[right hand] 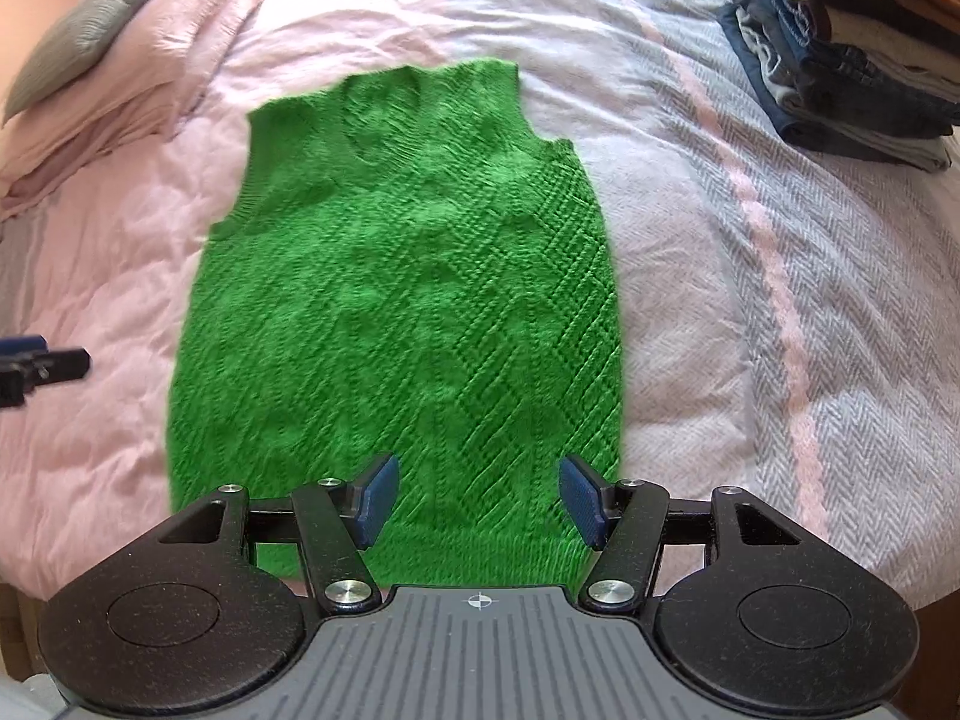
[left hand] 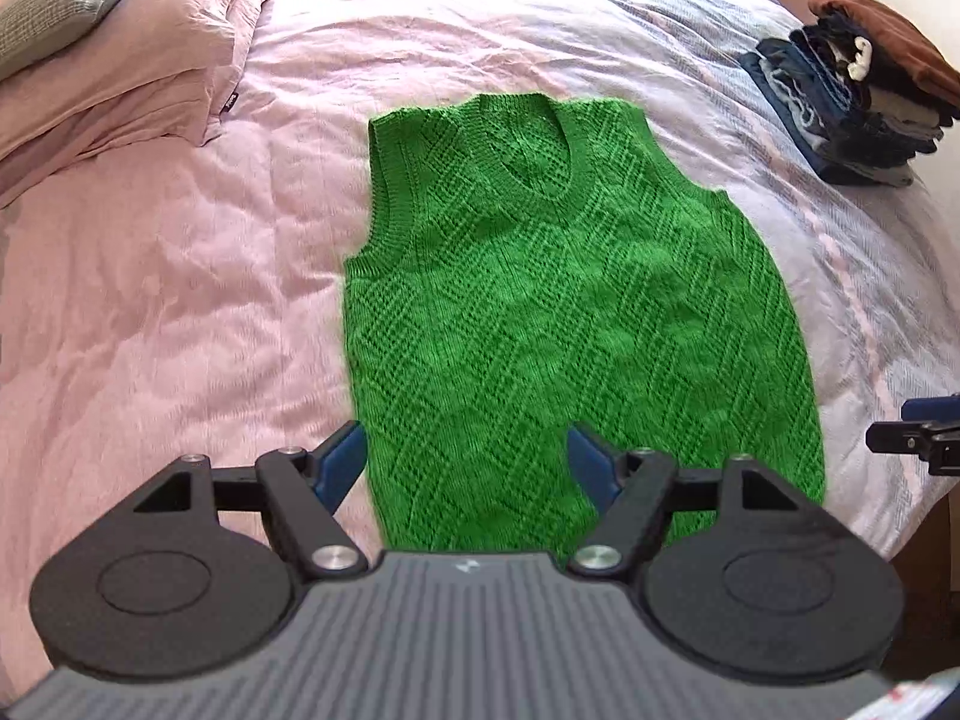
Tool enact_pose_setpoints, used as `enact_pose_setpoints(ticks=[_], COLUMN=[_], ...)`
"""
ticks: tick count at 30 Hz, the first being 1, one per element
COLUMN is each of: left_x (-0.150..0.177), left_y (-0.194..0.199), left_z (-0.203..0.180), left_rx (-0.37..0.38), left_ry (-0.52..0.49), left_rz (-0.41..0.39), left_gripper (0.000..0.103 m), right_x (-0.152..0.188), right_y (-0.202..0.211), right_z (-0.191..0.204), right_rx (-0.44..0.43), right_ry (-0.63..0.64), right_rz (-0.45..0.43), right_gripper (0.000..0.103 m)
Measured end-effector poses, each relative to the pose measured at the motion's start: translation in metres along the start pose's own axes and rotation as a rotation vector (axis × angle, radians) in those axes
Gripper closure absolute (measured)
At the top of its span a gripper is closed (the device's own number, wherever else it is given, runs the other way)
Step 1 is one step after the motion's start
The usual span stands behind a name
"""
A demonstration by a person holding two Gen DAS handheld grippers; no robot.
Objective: Fold clothes
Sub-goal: 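Grasp the vest hem with the left gripper while the right gripper grasps the shoulder, fold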
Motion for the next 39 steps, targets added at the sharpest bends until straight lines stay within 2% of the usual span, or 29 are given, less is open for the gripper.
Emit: enact_pose_setpoints(ticks=[6,11,21,26,30,32,35,36,37,38,39], left_x=[-0.038,-0.081,-0.204,-0.241,-0.252,-0.252,-0.248,-0.245,-0.242,-0.239,-0.236], left_y=[-0.044,-0.087,-0.18,-0.226,-0.255,-0.268,-0.281,-0.283,-0.283,-0.281,-0.275], left_z=[0.018,0.027,0.035,0.041,0.046,0.048,0.046,0.045,0.043,0.041,0.039], left_rx=[0.006,0.034,0.033,0.053,0.072,0.072,0.09,0.099,0.107,0.115,0.119], left_ry=[-0.019,-0.058,-0.247,-0.28,-0.29,-0.304,-0.327,-0.332,-0.338,-0.344,-0.35], left_rz=[-0.019,-0.07,-0.207,-0.182,-0.149,-0.12,-0.086,-0.079,-0.079,-0.089,-0.111], left_gripper=[0.033,0.033,0.034,0.034,0.035,0.039,0.052,0.068,0.084,0.09,0.092], right_x=[-0.05,-0.106,-0.252,-0.318,-0.35,-0.358,-0.361,-0.359,-0.356,-0.353,-0.35], right_y=[-0.028,-0.064,-0.144,-0.189,-0.222,-0.236,-0.255,-0.26,-0.263,-0.263,-0.261], right_z=[-0.015,-0.028,-0.061,-0.06,-0.056,-0.055,-0.05,-0.048,-0.046,-0.044,-0.044], right_rx=[-0.01,-0.049,-0.139,-0.182,-0.225,-0.253,-0.267,-0.279,-0.287,-0.299,-0.294], right_ry=[0.075,0.2,0.351,0.352,0.319,0.299,0.275,0.267,0.26,0.26,0.263], right_rz=[-0.042,-0.075,-0.158,-0.189,-0.188,-0.179,-0.149,-0.137,-0.124,-0.114,-0.125], right_gripper=[0.047,0.047,0.047,0.047,0.047,0.047,0.047,0.048,0.053,0.082,0.097])
Point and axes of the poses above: each gripper's, at about its wrist camera, not at the fingertips, and y roughly against the way its jaws point, z to its left, x to its underside, the point moved 9 cm from there along -y, roughly the way its jaws point, and after that the axes turned 2 degrees about -x, right-handed, at the moved point
